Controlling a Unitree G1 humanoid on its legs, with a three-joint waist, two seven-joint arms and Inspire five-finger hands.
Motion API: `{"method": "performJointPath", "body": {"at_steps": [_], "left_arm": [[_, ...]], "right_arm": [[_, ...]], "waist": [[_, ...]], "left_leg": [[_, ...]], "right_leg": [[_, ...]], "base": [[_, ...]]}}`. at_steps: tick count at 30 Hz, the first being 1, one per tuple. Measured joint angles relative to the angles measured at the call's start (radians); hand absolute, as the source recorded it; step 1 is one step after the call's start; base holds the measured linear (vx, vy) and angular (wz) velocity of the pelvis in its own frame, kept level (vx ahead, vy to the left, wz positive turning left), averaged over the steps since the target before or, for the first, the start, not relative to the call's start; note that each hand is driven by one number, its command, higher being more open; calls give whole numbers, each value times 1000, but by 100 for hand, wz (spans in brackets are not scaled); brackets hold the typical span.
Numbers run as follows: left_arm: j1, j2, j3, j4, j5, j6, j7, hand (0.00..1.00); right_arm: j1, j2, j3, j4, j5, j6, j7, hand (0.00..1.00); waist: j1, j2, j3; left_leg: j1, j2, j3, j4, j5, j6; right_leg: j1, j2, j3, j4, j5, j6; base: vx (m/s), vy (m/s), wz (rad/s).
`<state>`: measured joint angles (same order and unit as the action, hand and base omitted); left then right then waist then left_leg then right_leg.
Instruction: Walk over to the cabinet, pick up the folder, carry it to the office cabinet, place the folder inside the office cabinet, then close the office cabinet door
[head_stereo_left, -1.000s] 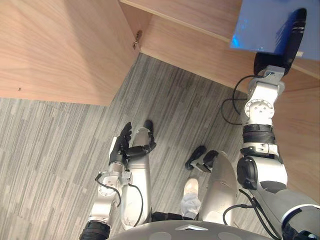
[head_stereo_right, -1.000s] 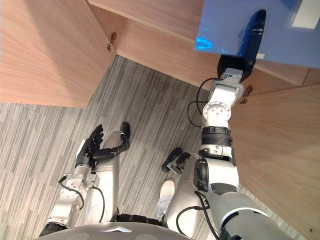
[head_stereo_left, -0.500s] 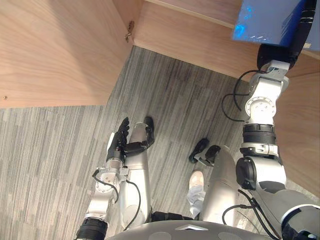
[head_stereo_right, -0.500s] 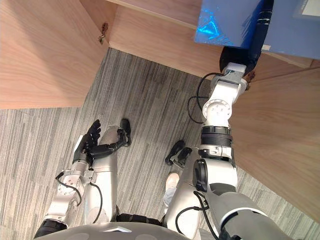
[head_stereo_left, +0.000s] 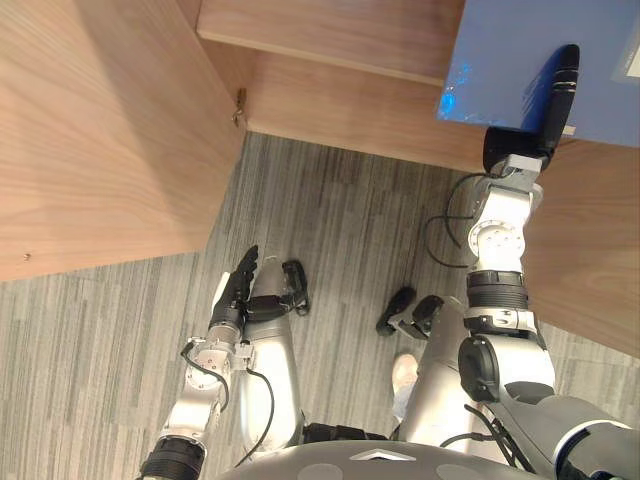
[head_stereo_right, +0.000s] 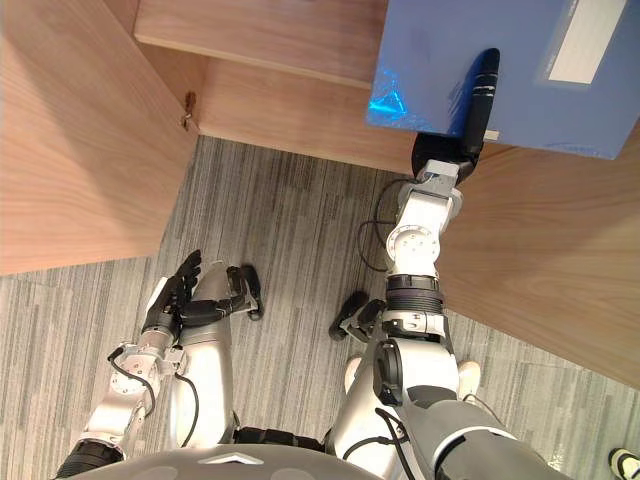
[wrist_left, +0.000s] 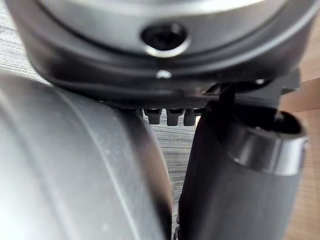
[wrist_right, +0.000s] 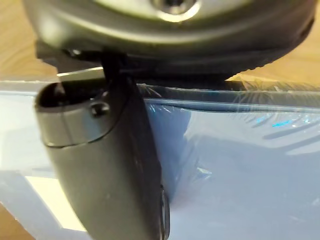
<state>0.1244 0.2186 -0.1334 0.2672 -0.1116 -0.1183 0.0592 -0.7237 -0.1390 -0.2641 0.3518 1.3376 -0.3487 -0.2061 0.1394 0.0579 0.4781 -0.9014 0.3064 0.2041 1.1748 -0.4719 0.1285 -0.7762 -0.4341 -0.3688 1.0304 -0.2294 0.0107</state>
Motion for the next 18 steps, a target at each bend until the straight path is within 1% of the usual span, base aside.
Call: {"method": "performJointPath", "body": {"at_steps": [1, 2, 3, 4, 5, 8, 12, 15, 18], "left_arm": [[-3, -2, -8, 0, 0, 7, -4, 100], [-7, -4, -10, 0, 1, 8, -6, 100], [-15, -10, -10, 4, 1, 9, -9, 100], [-27, -23, -8, 13, 5, 10, -10, 100], [-40, -28, -7, 19, 5, 12, -17, 100], [-45, -58, 6, 18, 5, 12, -27, 100], [-48, -76, 20, 18, 5, 12, -36, 100], [-48, -84, 26, 17, 3, 11, -38, 100], [-48, -84, 26, 17, -4, 12, -38, 100]], "right_arm": [[0, -2, 0, 0, -7, 8, 2, 0], [1, -3, -2, 0, -16, 9, 2, 0], [4, -5, -5, 0, -29, 10, 2, 0], [4, -7, -16, 0, -36, 11, 2, 0], [4, -8, -31, 0, -36, 11, 2, 0], [4, -10, -41, 0, -36, 14, 0, 0], [0, -17, -40, 0, -36, 17, -1, 0], [-24, -25, -41, 0, -36, 17, 0, 0], [-53, -37, -41, 4, -35, 17, 0, 0]], "waist": [[0, 13, -3], [-1, 18, -2], [-3, 25, 1], [1, 33, 3], [6, 37, 3], [10, 47, 5], [9, 48, 5], [4, 48, 5], [1, 48, 5]], "left_leg": [[5, 0, 2, 5, -7, -1], [6, -2, 2, 8, -8, -3], [7, -10, -3, 12, -8, -15], [7, -21, -9, 2, -1, -29], [6, -34, -11, -14, 12, -38], [2, -52, -26, -32, 29, -49], [0, -69, -62, -24, 32, -55], [-10, -85, -96, -26, 41, -77], [-27, -97, -116, -26, 49, -91]], "right_leg": [[2, -1, -1, -60, 3, 5], [6, -1, 0, -96, 9, 14], [17, -3, 0, -112, 34, 52], [28, -16, -13, -111, 35, 73], [27, -27, -18, -109, 29, 80], [31, -47, -41, -89, 11, 79], [44, -64, -52, -41, -24, 74], [63, -71, -77, -26, -59, 81], [61, -83, -95, -11, -73, 77]], "base": [[2, 69, -9], [12, 28, 10], [33, -21, 23], [53, -63, 33], [58, -77, 32], [78, -85, 29], [64, -94, 28], [2, -79, 29], [-24, -51, 23]]}}
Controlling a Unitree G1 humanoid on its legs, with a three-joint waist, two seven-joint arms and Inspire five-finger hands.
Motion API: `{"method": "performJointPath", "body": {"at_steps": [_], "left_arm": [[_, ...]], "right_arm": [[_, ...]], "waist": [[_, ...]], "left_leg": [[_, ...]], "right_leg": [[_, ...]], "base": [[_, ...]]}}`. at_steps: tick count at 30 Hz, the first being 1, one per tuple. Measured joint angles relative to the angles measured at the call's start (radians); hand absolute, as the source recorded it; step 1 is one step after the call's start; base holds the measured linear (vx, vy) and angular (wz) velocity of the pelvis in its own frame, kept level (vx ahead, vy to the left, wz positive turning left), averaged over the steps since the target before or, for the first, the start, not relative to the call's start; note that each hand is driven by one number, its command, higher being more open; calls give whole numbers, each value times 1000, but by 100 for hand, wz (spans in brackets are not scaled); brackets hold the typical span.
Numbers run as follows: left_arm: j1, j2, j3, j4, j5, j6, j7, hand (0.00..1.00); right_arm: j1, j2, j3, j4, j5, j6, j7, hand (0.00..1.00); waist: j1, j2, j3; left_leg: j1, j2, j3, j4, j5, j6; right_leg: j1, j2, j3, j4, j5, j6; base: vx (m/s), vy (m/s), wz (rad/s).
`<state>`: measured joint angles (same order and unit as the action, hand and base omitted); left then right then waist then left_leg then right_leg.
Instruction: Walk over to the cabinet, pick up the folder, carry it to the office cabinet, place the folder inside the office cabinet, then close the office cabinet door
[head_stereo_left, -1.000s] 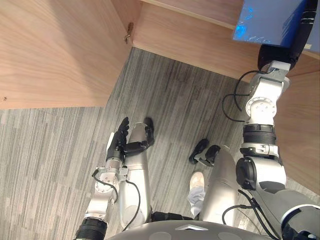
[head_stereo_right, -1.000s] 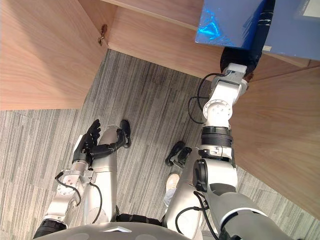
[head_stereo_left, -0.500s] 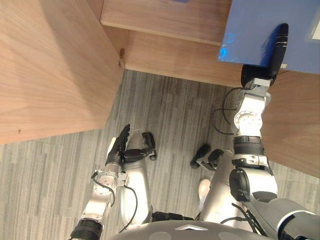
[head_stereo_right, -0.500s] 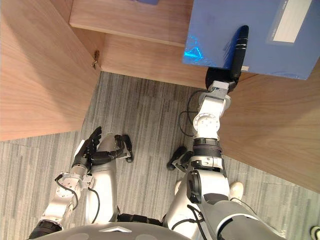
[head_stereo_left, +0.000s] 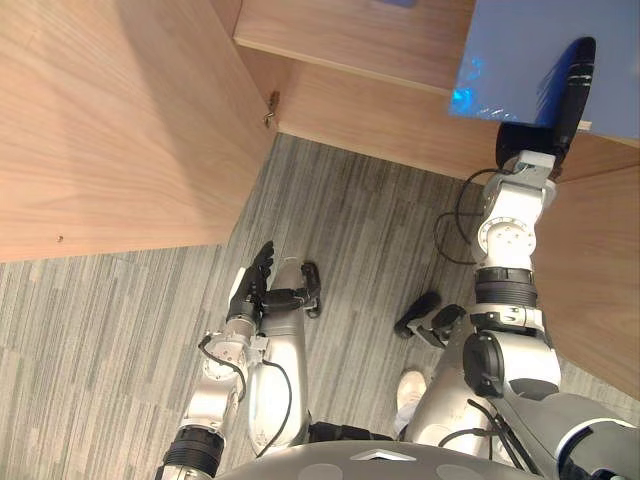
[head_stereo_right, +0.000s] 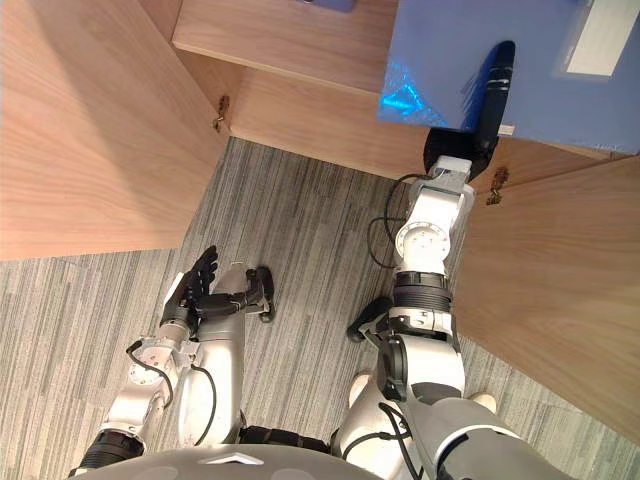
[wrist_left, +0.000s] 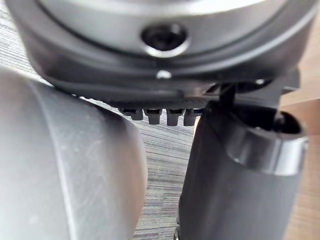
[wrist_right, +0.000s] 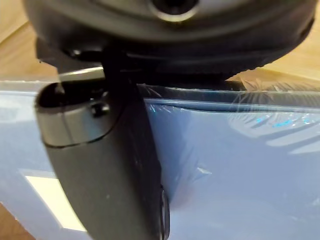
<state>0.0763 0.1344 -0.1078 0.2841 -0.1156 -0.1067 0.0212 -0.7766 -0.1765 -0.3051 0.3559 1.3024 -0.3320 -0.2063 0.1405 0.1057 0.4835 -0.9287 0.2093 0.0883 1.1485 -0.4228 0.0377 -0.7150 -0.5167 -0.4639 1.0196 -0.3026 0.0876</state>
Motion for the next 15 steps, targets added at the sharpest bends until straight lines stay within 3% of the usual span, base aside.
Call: {"method": "performJointPath", "body": {"at_steps": [8, 15], "left_arm": [[-18, 1, -17, 19, -34, 3, -2, 100], [-28, 16, -47, 28, -46, 3, -19, 100]], "right_arm": [[-156, -160, -37, 170, 4, 19, -3, 0], [-272, -249, -38, 315, 49, 23, -15, 0]], "waist": [[-4, 0, 0], [-3, 2, -1]], "left_leg": [[-52, -67, -55, 1, 37, -21], [-83, -96, -88, 4, 59, -44]], "right_leg": [[-17, -56, -26, 88, -59, 1], [-36, -77, -25, 145, -106, -3]], "base": [[-11, -63, 33], [-23, -71, 21]]}}
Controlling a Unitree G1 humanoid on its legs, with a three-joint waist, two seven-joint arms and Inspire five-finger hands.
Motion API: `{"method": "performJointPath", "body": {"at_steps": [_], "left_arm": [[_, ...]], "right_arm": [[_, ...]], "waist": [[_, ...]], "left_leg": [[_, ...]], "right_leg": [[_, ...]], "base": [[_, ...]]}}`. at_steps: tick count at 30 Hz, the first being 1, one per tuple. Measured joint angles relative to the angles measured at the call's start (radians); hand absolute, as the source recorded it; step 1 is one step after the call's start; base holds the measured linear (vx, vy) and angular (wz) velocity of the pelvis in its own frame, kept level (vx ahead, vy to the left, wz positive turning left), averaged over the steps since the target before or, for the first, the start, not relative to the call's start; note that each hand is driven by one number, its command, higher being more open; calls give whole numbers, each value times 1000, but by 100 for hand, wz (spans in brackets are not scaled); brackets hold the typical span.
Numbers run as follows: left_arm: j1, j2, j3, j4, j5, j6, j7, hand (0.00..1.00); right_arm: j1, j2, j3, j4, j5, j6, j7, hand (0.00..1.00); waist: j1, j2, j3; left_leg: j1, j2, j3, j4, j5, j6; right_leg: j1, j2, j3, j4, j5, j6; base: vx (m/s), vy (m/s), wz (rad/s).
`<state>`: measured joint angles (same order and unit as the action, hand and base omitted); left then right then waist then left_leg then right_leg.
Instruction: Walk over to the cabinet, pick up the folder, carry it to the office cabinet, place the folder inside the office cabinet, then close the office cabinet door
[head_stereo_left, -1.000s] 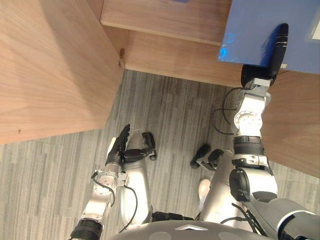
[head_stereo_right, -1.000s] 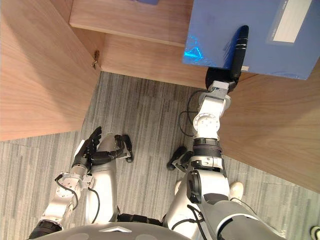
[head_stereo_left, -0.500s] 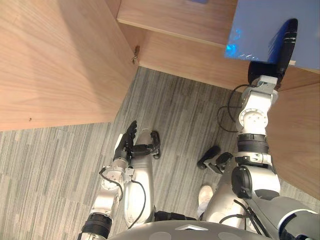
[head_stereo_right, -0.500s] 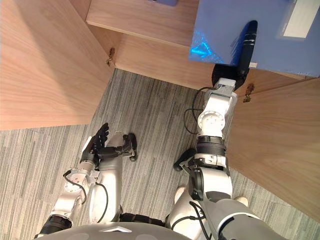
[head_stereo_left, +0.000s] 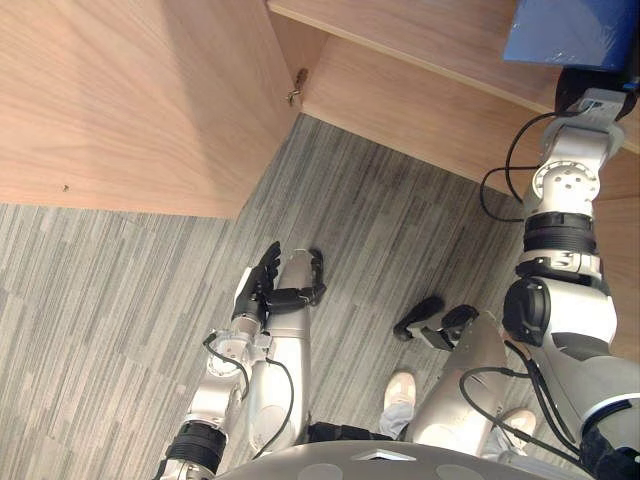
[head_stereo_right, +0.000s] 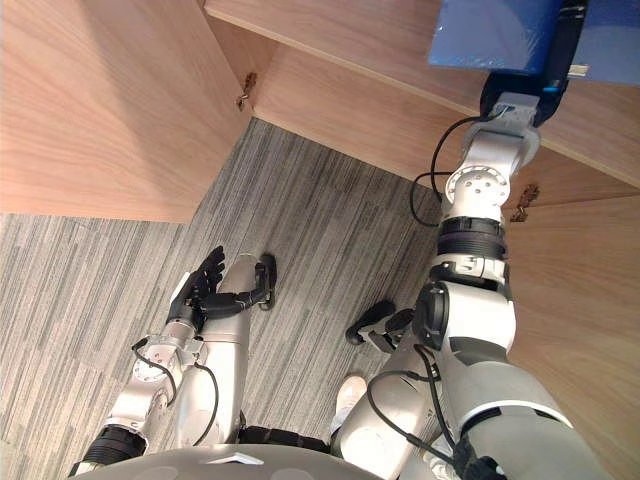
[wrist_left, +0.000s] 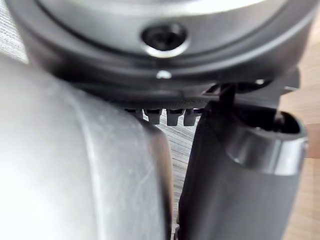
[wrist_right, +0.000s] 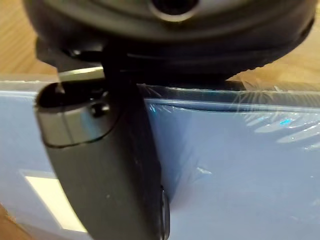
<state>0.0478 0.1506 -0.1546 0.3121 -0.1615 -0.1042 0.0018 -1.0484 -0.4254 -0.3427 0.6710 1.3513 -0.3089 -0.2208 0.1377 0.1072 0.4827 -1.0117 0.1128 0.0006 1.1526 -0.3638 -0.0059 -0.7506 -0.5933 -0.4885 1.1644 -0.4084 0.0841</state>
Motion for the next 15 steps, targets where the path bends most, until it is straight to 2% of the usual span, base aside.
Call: {"method": "performJointPath", "body": {"at_steps": [3, 7, 15], "left_arm": [[-1, 8, -6, -4, -15, -5, -10, 100], [-6, 10, -15, -5, -32, -6, -13, 100], [-6, 16, -24, -5, -32, -8, -6, 100]], "right_arm": [[-34, -32, 3, 34, 1, 2, -7, 0], [-65, -70, 7, 72, 2, 2, -8, 0], [-69, -80, -21, 80, 79, -16, -30, 0]], "waist": [[2, 4, -2], [1, 23, -1], [-1, 27, -3]], "left_leg": [[-22, 0, -10, 8, 5, -8], [-49, 2, -16, 33, 5, -9], [-60, 4, -14, 34, 14, -17]], "right_leg": [[-19, 0, -1, 20, -12, -7], [-49, -5, 11, 54, -24, -12], [-75, -6, 27, 73, -33, -21]], "base": [[-33, -46, 5], [-15, -15, 1], [-17, -11, -1]]}}
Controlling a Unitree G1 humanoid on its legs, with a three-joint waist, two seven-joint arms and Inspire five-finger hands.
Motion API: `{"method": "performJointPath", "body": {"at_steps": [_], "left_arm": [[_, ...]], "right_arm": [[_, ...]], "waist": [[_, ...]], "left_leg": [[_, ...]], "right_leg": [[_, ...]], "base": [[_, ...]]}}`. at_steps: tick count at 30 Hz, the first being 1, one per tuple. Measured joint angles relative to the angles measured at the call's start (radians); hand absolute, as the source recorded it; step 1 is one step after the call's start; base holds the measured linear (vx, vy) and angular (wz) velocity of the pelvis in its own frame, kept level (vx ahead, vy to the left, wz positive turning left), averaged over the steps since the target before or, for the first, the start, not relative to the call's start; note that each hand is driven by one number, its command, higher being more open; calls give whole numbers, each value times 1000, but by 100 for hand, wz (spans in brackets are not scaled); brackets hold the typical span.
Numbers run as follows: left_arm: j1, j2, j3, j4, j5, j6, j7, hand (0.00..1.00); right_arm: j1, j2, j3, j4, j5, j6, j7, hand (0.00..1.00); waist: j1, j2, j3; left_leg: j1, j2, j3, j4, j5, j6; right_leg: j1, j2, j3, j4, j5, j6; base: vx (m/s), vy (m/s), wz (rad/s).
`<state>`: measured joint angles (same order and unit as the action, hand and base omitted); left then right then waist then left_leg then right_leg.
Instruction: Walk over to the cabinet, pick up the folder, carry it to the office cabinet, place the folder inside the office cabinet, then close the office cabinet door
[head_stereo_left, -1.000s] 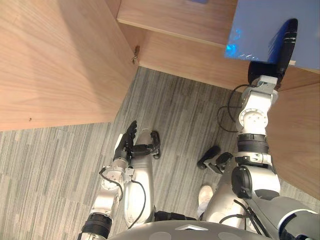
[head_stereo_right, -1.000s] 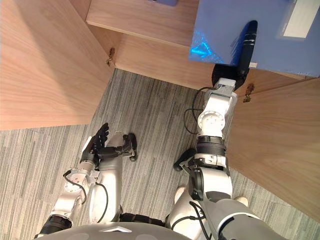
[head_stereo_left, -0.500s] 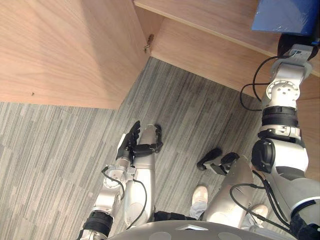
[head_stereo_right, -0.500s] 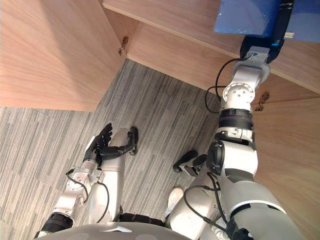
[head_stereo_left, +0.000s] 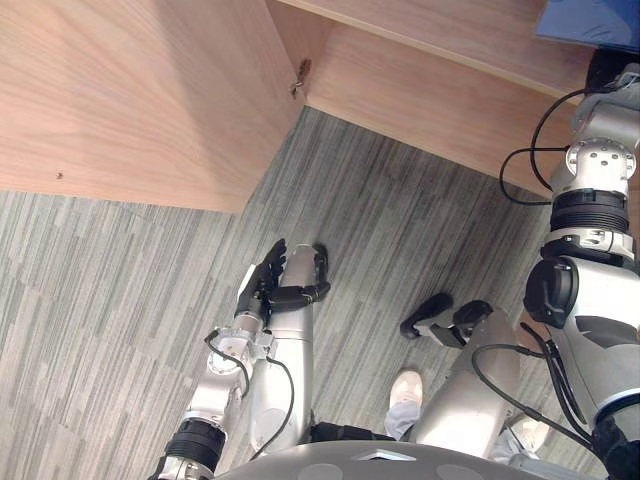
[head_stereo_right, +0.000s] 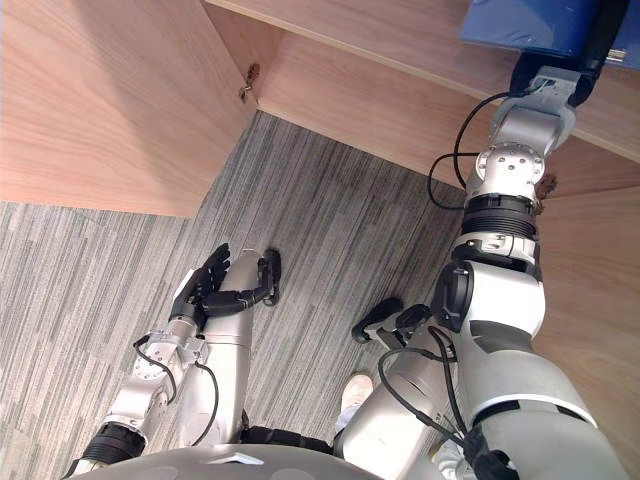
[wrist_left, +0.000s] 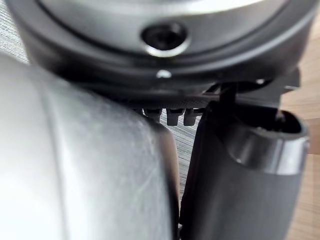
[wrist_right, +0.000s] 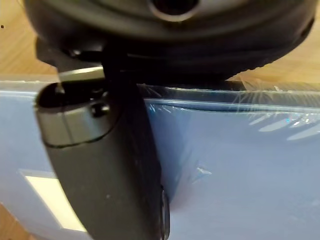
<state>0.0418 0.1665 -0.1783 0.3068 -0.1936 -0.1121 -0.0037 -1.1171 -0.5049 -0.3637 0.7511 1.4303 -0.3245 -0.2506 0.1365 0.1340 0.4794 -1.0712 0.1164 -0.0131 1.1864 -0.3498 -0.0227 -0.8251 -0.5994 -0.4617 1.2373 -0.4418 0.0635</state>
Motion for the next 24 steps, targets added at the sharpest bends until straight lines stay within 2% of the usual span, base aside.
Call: {"method": "performJointPath", "body": {"at_steps": [11, 15, 24], "left_arm": [[-1, 13, -4, 8, 1, 0, 2, 100], [-5, 15, -5, 19, 1, -1, 6, 100], [-10, 37, -24, 29, -2, -5, 0, 100]], "right_arm": [[8, -17, -105, 0, 40, -57, -4, 0], [35, -48, -94, 0, 38, -54, -4, 0], [40, -50, -44, 56, 29, -29, -4, 0]], "waist": [[-6, 1, -1], [-5, 5, -3], [-8, 11, -9]], "left_leg": [[2, 17, 8, 8, 0, -1], [6, 31, 9, 13, -1, -3], [3, 42, 7, 6, -2, -5]], "right_leg": [[-11, 13, 14, 5, -2, -3], [-12, 28, 24, 5, -2, -4], [-16, 43, 23, -6, -1, -5]], "base": [[-5, -3, -4], [-25, -9, -9], [-3, -2, -2]]}}
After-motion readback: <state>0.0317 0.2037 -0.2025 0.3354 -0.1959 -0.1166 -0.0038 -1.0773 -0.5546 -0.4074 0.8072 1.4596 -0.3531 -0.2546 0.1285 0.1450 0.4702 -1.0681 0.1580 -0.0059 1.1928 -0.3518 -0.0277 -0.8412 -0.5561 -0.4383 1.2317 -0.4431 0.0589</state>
